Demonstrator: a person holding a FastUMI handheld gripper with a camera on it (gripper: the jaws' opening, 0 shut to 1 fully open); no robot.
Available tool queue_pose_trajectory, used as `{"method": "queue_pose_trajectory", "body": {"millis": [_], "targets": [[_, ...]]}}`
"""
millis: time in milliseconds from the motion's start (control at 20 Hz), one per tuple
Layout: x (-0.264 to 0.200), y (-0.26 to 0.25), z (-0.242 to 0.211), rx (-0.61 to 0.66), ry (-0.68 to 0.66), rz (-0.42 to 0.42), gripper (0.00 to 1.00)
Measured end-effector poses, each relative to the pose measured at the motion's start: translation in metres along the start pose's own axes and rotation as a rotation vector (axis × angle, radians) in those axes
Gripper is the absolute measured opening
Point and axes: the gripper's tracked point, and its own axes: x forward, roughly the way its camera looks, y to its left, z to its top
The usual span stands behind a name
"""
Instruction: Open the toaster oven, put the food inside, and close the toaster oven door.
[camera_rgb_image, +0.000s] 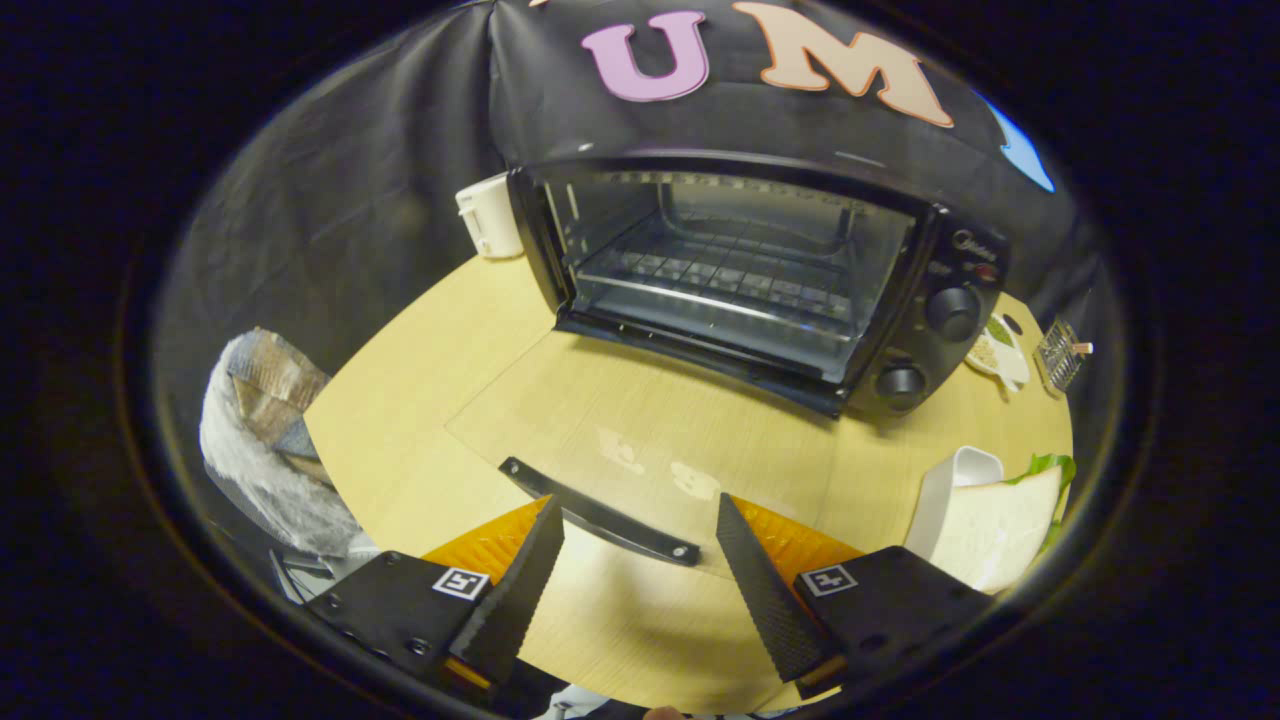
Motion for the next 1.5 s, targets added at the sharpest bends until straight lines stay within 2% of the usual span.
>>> {"method": "queue_pose_trajectory", "body": {"millis": [300,500,600,800,1000,1500], "targets": [[-0.048,-0.069,0.066,0.087,-0.191,-0.095,0.97],[-0.084,-0.144,0.096,0.137,-0.302,-0.237,0.97],[-0.100,-0.182,0.097,0.162,-0.321,-0.311,0.97],[-0.118,-0.242,0.066,0.230,-0.284,-0.411,0.97],[-0.118,-0.269,0.020,0.294,-0.218,-0.445,0.97],[-0.083,-0.267,-0.062,0.480,-0.076,-0.397,0.95]]}}
